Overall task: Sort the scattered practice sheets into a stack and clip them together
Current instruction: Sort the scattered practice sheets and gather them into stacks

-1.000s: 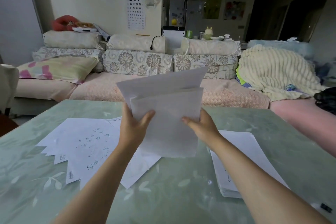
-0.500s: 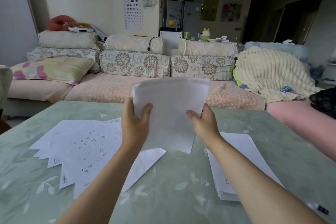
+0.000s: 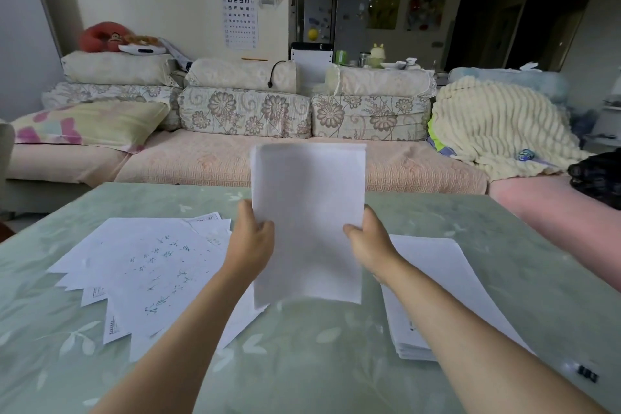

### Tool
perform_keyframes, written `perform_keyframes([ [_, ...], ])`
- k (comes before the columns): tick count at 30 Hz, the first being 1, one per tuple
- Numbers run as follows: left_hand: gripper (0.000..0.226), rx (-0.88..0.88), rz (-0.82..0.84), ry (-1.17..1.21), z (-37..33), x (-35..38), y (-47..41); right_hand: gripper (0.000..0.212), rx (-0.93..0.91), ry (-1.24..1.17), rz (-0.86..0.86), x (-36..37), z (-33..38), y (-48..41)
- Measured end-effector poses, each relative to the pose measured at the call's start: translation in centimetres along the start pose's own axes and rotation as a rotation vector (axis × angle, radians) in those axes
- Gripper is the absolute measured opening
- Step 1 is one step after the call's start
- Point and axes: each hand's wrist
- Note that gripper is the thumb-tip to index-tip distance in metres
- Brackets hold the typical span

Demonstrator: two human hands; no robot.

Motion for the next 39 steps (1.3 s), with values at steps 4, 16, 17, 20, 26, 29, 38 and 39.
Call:
perform_keyframes([
  [4, 0.017, -0.048, 0.062, 0.059, -1.7, 0.2, -0.2, 0.021, 0.065, -0.071, -0.060, -3.3, 0.6, 0.2],
  [16, 0.013, -0.116, 0.359, -0.064, -2.7, 14.5, 2.8, 0.033, 0.277, 0.148, -0.140, -16.5, -8.6, 0.9],
  [17, 0.015, -0.122, 0.376, -0.084, -2.6, 15.6, 2.8, 0.031, 0.278, 0.181, -0.150, -17.1, -9.2, 1.1],
  [20, 0.014, -0.123, 0.424, -0.194, -2.0, 19.0, 2.8, 0.022, 0.306, 0.331, -0.161, -19.2, -11.8, 1.6],
  [26, 0.040, -0.149, 0.494, -0.423, -0.5, 22.1, 3.6, 0.018, 0.362, 0.610, -0.045, -20.3, -14.3, 2.0],
  [29, 0.050, -0.159, 0.504, -0.375, -0.2, 22.5, 3.9, 0.031, 0.374, 0.634, 0.047, -20.3, -14.6, 2.0],
  [38, 0.056, 0.012, 0.405, -0.427, -0.2, 20.1, 3.7, 0.054, 0.227, 0.684, 0.048, -17.2, -9.7, 2.6],
  [39, 0.054, 0.039, 0.383, -0.420, -0.2, 19.3, 3.5, 0.051, 0.189, 0.641, 0.059, -16.1, -8.8, 2.5],
])
Point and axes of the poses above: each hand's wrist, its own y-axis away from the middle knuckle, its own x-axis out of the palm, z = x × y
